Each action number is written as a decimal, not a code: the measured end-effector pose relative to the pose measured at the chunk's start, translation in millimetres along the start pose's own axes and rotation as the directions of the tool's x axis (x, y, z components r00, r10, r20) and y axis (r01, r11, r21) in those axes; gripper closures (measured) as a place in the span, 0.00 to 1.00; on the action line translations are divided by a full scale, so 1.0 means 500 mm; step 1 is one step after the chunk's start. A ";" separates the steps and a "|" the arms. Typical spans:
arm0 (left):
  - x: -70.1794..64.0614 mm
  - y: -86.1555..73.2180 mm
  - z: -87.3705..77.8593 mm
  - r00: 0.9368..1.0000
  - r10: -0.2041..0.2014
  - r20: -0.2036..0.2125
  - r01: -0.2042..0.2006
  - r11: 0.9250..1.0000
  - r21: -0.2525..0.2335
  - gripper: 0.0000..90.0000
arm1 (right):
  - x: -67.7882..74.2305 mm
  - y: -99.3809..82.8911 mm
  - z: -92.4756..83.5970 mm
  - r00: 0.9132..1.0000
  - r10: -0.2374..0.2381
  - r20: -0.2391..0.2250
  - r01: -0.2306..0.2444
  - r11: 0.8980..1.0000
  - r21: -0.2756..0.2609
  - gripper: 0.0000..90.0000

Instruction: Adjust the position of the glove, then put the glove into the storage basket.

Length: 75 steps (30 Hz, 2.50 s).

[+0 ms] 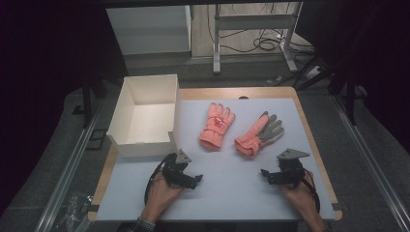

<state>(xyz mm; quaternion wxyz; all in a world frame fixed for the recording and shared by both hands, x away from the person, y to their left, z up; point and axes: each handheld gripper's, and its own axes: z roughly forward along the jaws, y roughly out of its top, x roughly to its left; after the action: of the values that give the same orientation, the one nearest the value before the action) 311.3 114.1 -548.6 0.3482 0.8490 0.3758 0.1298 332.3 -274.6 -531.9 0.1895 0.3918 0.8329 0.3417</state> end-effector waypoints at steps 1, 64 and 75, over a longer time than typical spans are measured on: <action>0.000 0.000 0.000 1.000 0.002 -0.002 -0.002 1.000 0.000 0.03 | 0.000 0.000 0.000 1.000 0.000 0.000 0.000 1.000 0.000 0.13; 0.002 -0.002 0.000 1.000 0.009 0.001 -0.009 1.000 -0.007 0.03 | -0.097 0.133 0.021 0.990 0.143 0.003 -0.143 0.988 -0.064 0.44; 0.001 -0.002 0.000 1.000 0.008 0.001 -0.008 1.000 -0.008 0.03 | -0.132 0.185 0.092 0.983 0.179 0.049 -0.180 0.984 0.009 0.53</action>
<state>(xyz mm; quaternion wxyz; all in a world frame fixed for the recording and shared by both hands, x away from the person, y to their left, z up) 311.2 115.2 -549.1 0.3510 0.8492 0.3716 0.1323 448.8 -264.4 -494.3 0.1750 0.4746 0.7918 0.3422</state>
